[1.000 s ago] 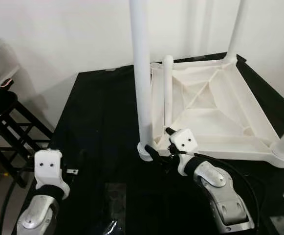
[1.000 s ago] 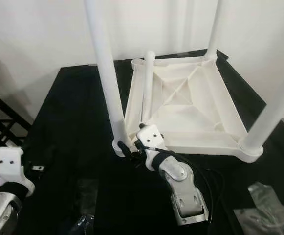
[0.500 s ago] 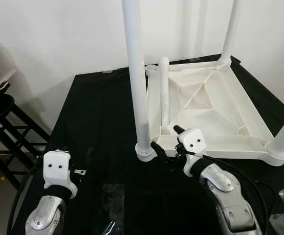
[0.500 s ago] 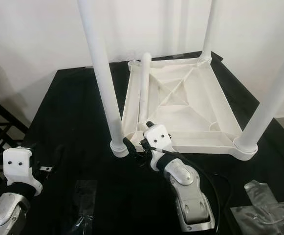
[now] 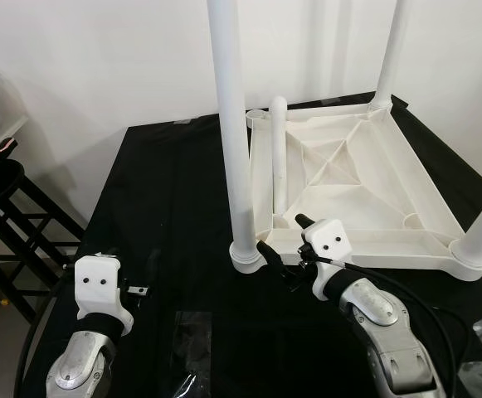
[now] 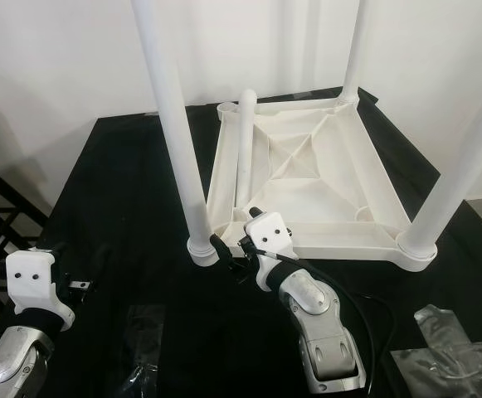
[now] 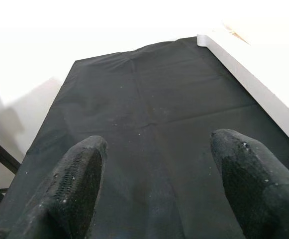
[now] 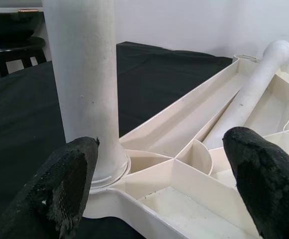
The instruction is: Building children table
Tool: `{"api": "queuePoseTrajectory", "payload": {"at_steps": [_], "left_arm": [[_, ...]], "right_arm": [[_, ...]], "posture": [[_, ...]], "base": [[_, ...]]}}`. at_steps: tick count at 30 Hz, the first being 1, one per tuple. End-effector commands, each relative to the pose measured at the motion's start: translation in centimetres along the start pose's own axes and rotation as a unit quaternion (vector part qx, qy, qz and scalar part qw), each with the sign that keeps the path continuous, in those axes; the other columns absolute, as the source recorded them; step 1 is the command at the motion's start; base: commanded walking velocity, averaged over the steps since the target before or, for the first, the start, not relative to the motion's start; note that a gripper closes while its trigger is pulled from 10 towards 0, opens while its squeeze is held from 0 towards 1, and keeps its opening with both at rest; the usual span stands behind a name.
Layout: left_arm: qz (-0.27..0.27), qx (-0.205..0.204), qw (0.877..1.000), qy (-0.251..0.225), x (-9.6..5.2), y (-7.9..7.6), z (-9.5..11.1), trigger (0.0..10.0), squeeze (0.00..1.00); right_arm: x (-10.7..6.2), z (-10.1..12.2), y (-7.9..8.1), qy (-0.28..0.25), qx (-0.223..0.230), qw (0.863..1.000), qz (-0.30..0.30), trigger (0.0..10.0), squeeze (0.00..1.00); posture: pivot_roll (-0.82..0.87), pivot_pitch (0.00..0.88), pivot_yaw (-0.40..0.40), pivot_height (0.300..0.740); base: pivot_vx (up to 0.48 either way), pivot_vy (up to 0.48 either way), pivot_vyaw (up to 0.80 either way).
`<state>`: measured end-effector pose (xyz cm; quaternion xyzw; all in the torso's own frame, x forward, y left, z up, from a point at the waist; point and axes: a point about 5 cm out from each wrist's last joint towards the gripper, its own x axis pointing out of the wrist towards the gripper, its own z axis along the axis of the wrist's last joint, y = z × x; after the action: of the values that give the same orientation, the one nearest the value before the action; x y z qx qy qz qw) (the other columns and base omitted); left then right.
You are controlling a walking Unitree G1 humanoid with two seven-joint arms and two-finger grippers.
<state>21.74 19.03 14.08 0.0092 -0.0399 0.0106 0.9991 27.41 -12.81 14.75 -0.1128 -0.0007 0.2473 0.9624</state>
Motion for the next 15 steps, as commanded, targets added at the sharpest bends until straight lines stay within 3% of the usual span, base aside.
{"api": "queuePoseTrajectory", "payload": {"at_steps": [1,6,9,11,12,13,14,15], "left_arm": [[0.006,0.014,1.0,0.004,0.2,-0.4,-0.5,10.0,0.0],[0.005,0.039,0.999,0.003,0.4,-0.7,-0.5,10.0,0.0],[-0.021,0.103,0.994,0.009,0.9,-1.5,-0.4,10.0,0.0],[-0.029,0.122,0.992,0.01,1.0,-1.7,-0.4,10.0,0.0],[-0.038,0.151,0.988,0.011,1.2,-2.0,-0.3,10.0,0.0],[-0.054,0.192,0.98,0.01,1.5,-2.5,-0.3,10.0,0.0],[-0.054,0.192,0.98,0.01,1.5,-2.5,-0.3,10.0,0.0],[-0.065,0.223,0.973,0.007,1.8,-2.9,-0.2,10.0,0.0]], "right_arm": [[0.4,-0.7,-0.3,0.022,0.02,1.0,-0.002,10.0,0.0],[0.9,-0.7,-0.3,0.029,0.001,1.0,0.011,10.0,0.0],[1.5,-0.6,0.0,0.037,-0.046,0.998,0.031,10.0,0.0],[1.6,-0.6,0.1,0.039,-0.058,0.997,0.034,10.0,0.0],[1.7,-0.7,0.0,0.044,-0.083,0.995,0.032,10.0,0.0],[2.1,-0.4,0.1,0.043,-0.146,0.988,0.025,10.0,0.0],[2.1,-0.4,0.1,0.043,-0.146,0.988,0.025,10.0,0.0],[2.3,-0.3,0.2,0.041,-0.198,0.979,0.024,10.0,0.0]], "posture": [[-0.09,0.046,0.08,0.74],[-0.11,0.035,0.093,0.74],[-0.12,0.018,0.098,0.74],[-0.12,0.018,0.098,0.74],[-0.12,0.014,0.098,0.74],[-0.12,0.008,0.099,0.74],[-0.12,0.008,0.099,0.74],[-0.12,0.008,0.099,0.74]], "base": [[0.0,0.0,0.0],[0.0,0.0,0.0],[0.0,0.0,0.0],[0.0,0.0,0.0],[0.0,0.0,0.0],[0.0,0.0,0.0],[0.0,0.0,0.0],[0.0,0.0,0.0]]}}
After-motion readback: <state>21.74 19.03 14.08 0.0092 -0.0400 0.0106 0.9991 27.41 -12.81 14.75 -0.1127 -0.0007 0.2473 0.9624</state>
